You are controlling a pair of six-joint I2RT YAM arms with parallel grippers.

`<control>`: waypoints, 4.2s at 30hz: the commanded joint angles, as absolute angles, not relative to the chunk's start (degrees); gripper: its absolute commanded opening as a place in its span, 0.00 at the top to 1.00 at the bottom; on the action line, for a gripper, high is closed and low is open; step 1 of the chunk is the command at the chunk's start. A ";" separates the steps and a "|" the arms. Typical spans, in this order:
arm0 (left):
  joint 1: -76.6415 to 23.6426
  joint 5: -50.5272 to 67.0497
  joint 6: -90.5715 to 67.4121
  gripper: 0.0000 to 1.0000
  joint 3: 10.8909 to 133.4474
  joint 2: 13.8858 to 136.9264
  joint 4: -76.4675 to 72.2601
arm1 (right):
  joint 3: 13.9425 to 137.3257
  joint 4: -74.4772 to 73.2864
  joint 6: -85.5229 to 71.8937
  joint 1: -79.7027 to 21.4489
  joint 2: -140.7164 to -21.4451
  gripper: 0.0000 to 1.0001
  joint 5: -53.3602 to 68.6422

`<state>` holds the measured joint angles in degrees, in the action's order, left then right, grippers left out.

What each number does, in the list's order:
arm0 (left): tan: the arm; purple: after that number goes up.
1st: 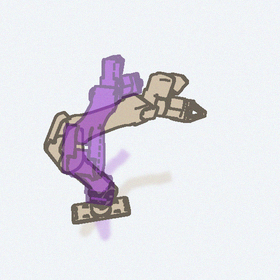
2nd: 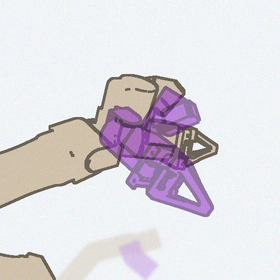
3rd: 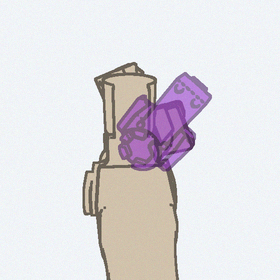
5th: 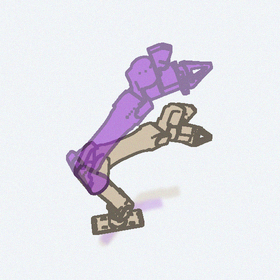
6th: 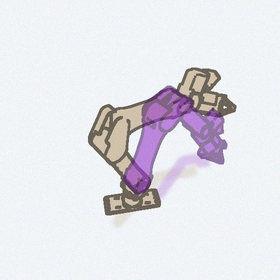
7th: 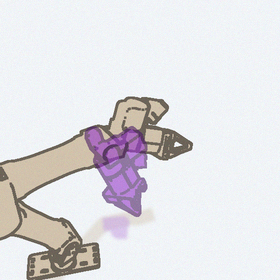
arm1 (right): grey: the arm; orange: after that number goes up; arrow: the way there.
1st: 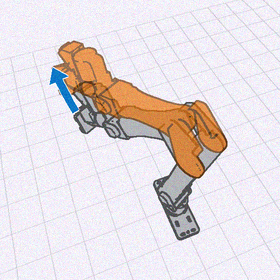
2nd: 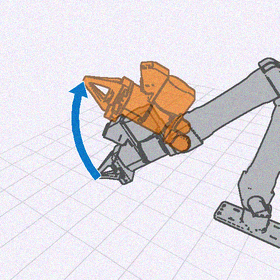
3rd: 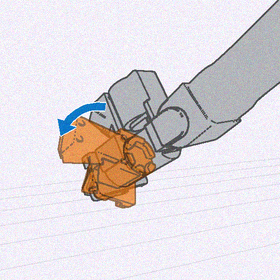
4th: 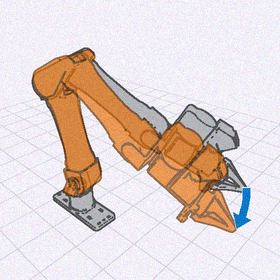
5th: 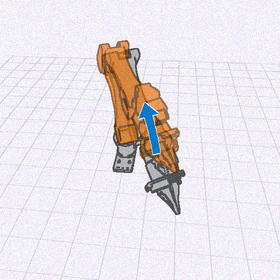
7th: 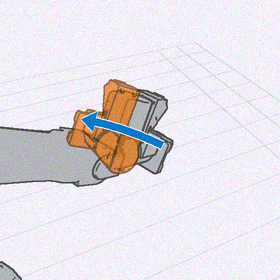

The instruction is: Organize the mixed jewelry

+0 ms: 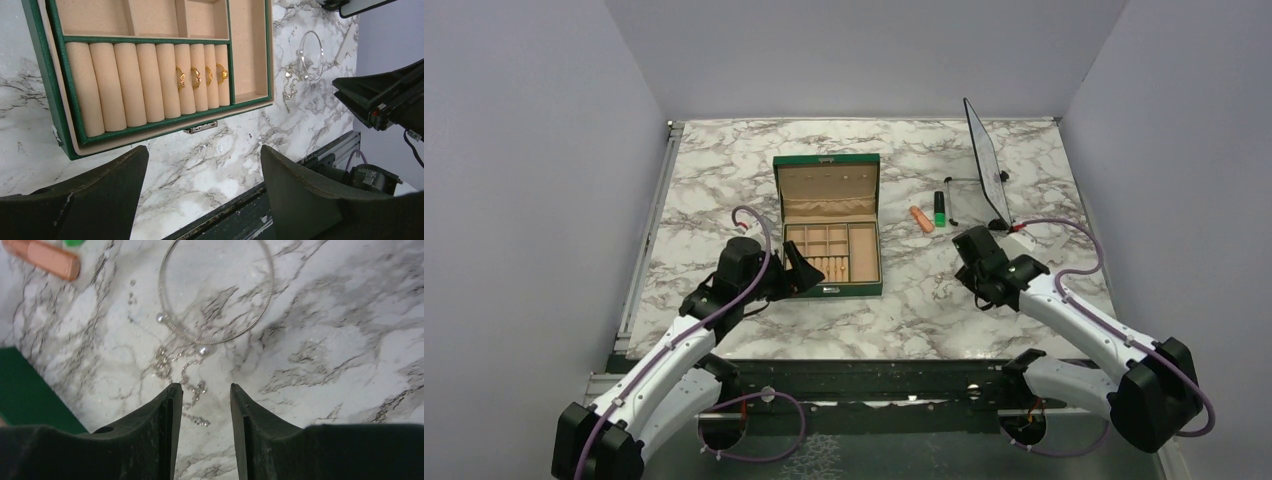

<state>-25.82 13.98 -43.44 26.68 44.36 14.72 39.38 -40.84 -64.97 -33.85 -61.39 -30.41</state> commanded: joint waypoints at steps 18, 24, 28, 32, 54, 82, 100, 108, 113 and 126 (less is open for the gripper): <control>-25.49 14.38 -38.91 0.16 31.45 54.73 7.98 | 37.50 -32.54 -71.99 -16.75 -75.91 0.52 -24.12; -25.49 13.90 -37.31 0.16 32.63 55.66 8.69 | 35.17 -29.13 -72.54 -16.61 -75.91 0.58 -24.64; -25.49 12.78 -36.71 0.16 33.21 55.19 9.25 | 34.89 -29.30 -73.65 -16.63 -76.49 0.69 -24.57; -25.49 12.29 -36.56 0.16 33.42 54.60 9.60 | 35.07 -29.94 -74.28 -16.56 -76.11 0.84 -24.78; -24.35 -4.14 -39.96 0.15 39.20 48.42 17.79 | 32.20 -9.15 -52.88 -16.75 -54.64 0.99 -0.48; -6.61 3.56 -32.26 0.10 63.53 64.77 27.15 | 62.44 19.91 -30.49 -45.59 -92.54 0.99 -9.97; -3.97 9.65 -30.68 0.10 60.74 65.52 27.44 | 78.81 15.06 -26.86 -49.52 -107.78 0.99 -24.78; -3.61 10.26 -30.50 0.10 59.47 65.88 26.86 | 75.60 17.39 -25.93 -49.64 -106.61 0.99 -24.97; -3.43 10.87 -30.63 0.10 59.06 65.98 26.57 | 76.84 16.42 -27.05 -49.59 -108.04 0.99 -24.70; -3.27 11.84 -30.98 0.10 57.84 65.50 26.38 | 76.46 14.68 -30.67 -49.61 -106.29 0.99 -29.92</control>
